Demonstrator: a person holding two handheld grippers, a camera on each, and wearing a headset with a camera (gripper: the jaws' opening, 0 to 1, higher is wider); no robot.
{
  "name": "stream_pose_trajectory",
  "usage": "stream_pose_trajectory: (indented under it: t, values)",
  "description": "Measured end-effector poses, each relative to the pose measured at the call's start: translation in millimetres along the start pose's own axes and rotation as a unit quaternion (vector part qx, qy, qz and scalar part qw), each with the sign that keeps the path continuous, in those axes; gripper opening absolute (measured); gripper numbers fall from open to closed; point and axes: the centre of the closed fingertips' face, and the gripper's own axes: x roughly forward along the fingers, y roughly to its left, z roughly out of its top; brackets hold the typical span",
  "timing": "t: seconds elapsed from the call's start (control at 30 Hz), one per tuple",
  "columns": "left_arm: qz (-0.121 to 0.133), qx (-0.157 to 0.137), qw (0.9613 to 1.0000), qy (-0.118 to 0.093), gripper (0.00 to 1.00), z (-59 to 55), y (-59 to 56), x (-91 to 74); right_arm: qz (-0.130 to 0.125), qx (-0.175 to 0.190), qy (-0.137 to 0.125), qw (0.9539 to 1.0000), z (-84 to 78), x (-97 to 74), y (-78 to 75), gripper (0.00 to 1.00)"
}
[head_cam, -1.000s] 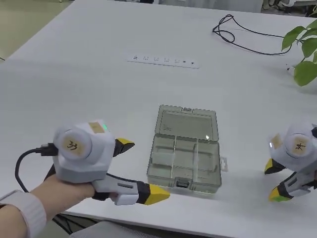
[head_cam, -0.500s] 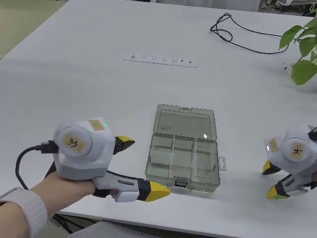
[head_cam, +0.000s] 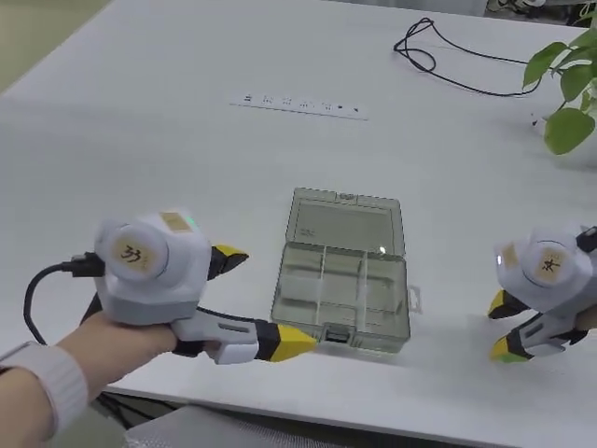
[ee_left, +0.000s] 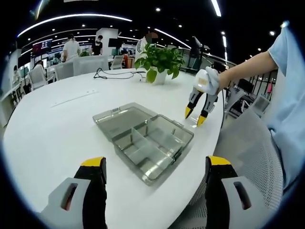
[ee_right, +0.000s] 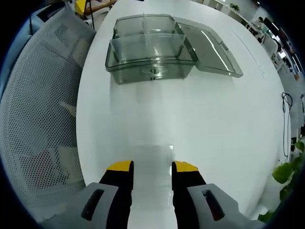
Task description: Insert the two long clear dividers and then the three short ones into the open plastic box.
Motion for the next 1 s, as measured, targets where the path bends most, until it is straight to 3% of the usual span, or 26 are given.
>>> stream_pose_trajectory:
  t: [0.2,0.43,0.6,0.73,0.83,0.93,1.0]
  values:
    - [0.003,-0.023,0.9996,-0.013,0.87,4.4,2.8,1.1,-0.015,-0.003,-0.012,0.9998,9.7,-8.1,-6.5,0.32]
    - [0.006,-0.056,0.9979,-0.032,0.82,12.6,5.6,4.6,-0.040,-0.031,-0.033,0.9982,34.1,-22.1,-12.5,0.32]
    - [0.003,-0.075,0.9961,-0.046,0.79,26.2,3.7,7.1,-0.063,-0.062,-0.064,0.9941,70.1,-43.8,-14.7,0.32]
    - [0.008,-0.115,0.9922,-0.048,0.71,36.7,4.3,12.4,-0.085,-0.095,-0.091,0.9877,105.3,-61.0,-13.6,0.32]
    - [-0.015,-0.158,0.9858,-0.054,0.66,47.5,-3.4,18.0,-0.096,-0.121,-0.104,0.9825,127.3,-69.8,-10.6,0.32]
    - [-0.033,-0.179,0.9819,-0.052,0.60,52.9,-9.0,22.9,-0.107,-0.144,-0.112,0.9774,145.3,-75.1,-7.9,0.32]
    - [-0.050,-0.202,0.9770,-0.047,0.55,54.5,-14.9,26.0,-0.112,-0.158,-0.119,0.9738,156.9,-76.7,-5.4,0.32]
